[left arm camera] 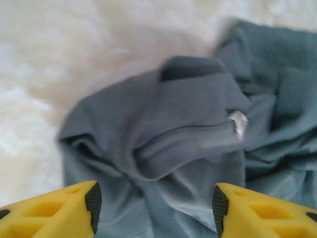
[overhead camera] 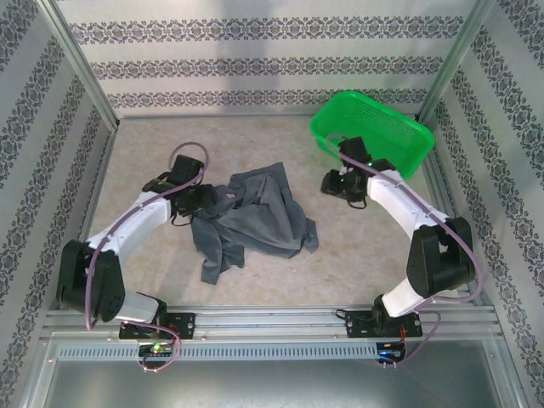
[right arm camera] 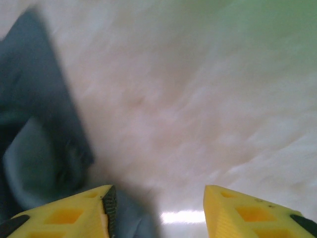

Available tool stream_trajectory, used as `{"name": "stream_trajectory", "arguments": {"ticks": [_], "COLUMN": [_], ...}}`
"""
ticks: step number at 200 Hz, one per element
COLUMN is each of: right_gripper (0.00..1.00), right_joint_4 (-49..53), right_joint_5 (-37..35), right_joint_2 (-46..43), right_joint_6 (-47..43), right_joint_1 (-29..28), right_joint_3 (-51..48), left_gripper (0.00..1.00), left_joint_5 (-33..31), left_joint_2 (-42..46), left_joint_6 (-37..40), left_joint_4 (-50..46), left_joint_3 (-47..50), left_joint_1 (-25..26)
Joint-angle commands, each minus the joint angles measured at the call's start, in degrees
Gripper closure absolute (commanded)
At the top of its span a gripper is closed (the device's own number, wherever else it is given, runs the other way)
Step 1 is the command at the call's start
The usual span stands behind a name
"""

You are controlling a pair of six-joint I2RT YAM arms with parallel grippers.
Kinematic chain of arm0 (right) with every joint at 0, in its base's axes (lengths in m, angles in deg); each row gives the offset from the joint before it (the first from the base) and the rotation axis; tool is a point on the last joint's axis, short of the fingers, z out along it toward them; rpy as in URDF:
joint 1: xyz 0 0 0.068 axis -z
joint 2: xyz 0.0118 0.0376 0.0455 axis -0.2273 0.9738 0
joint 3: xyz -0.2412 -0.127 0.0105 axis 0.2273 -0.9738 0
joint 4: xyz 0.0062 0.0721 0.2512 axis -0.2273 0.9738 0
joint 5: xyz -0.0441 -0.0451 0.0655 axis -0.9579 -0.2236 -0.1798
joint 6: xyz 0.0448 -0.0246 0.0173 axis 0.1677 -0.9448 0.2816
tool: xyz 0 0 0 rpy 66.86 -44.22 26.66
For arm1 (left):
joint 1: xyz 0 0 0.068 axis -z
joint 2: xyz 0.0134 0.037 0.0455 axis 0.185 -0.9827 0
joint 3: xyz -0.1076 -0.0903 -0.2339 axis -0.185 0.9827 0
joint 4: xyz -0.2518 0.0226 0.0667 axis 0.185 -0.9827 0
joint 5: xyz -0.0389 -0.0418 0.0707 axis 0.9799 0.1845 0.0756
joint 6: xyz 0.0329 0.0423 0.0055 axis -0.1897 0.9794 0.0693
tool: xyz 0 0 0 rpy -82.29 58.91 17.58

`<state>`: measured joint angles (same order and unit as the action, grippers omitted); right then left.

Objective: Fold and stack the t-shirts

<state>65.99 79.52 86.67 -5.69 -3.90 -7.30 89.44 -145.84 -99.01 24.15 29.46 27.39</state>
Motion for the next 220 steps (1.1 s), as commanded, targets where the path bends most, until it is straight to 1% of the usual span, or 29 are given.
{"name": "stream_trajectory", "arguments": {"ticks": [1,9,39,59,69,77,94,102,111,117,133,138,142,179,194,220], "right_gripper": [0.46,0.43,0.42,0.42,0.43,0.45,0.48,0.51,0.56,0.62,0.9,0.96,1.0,1.0,1.0,1.0], "right_joint_4": [0.14,-0.35,-0.8,-0.34,-0.72,-0.87,-1.62,-1.7,-1.73,-1.76,-1.43,-1.21,-1.03,2.78,4.05,7.27], "right_joint_5": [8.14,9.59,14.26,14.16,13.99,13.33,12.33,11.61,10.5,9.89,8.73,8.01,7.4,0.68,-0.32,-0.85], "right_joint_2": [-1.72,-2.23,-0.96,1.1,2.26,3.19,4.72,5.43,6.26,6.89,7.82,7.63,7.31,0.0,-3.59,-8.06], "right_joint_6": [-2.5,-2.53,-2.94,-2.68,-2.21,-1.66,-0.92,-0.66,-0.31,-0.03,1.03,1.46,1.79,3.11,3.1,1.62], "right_joint_1": [-4.67,-6.17,-9.12,-10.64,-11.06,-11.39,-11.57,-11.53,-11.48,-11.36,-10.47,-10.12,-9.77,-5.8,-3.43,0.12], "right_joint_3": [-4.92,-6.44,-9.31,-9.46,-9.51,-9.27,-8.76,-8.29,-7.74,-7.32,-6.08,-5.77,-5.55,-5.54,-5.77,-4.38], "left_gripper": [0.38,0.38,0.4,0.46,0.54,0.63,0.91,1.0,1.0,1.0,1.0,1.0,1.0,1.0,1.0,1.0], "left_joint_5": [-1.13,-1.91,-4.19,-5.48,-6.07,-7.06,-10.23,-11.09,-11.5,-11.51,-11.23,-10.97,-10.78,-9.43,-7.84,-6.85], "left_joint_2": [-6.15,-7.76,-10.87,-13.09,-14.17,-14.67,-14.37,-13.55,-12.44,-11.59,-9.1,-8.11,-7.3,2.0,5.7,11.44], "left_joint_6": [8.6,9.36,12.19,13.28,13.54,13.57,12.77,12.33,11.76,11.29,8.95,8.11,7.33,0.38,-2.56,-6.58], "left_joint_4": [-4.48,-4.34,-3.57,-3.47,-3.39,-3.51,-3.99,-4.13,-4.3,-4.33,-5.34,-5.6,-5.82,-6.38,-5.74,-4.29], "left_joint_3": [-1.57,-1.56,-1.55,-2.27,-2.58,-2.84,-3.21,-3.25,-3.24,-3.21,-3.2,-3.05,-2.89,0.19,2.25,5.45], "left_joint_1": [1.61,1.64,1.66,1.63,1.63,1.63,1.42,1.11,0.67,0.32,-1.14,-1.64,-2.13,-8.0,-11.15,-16.39]}}
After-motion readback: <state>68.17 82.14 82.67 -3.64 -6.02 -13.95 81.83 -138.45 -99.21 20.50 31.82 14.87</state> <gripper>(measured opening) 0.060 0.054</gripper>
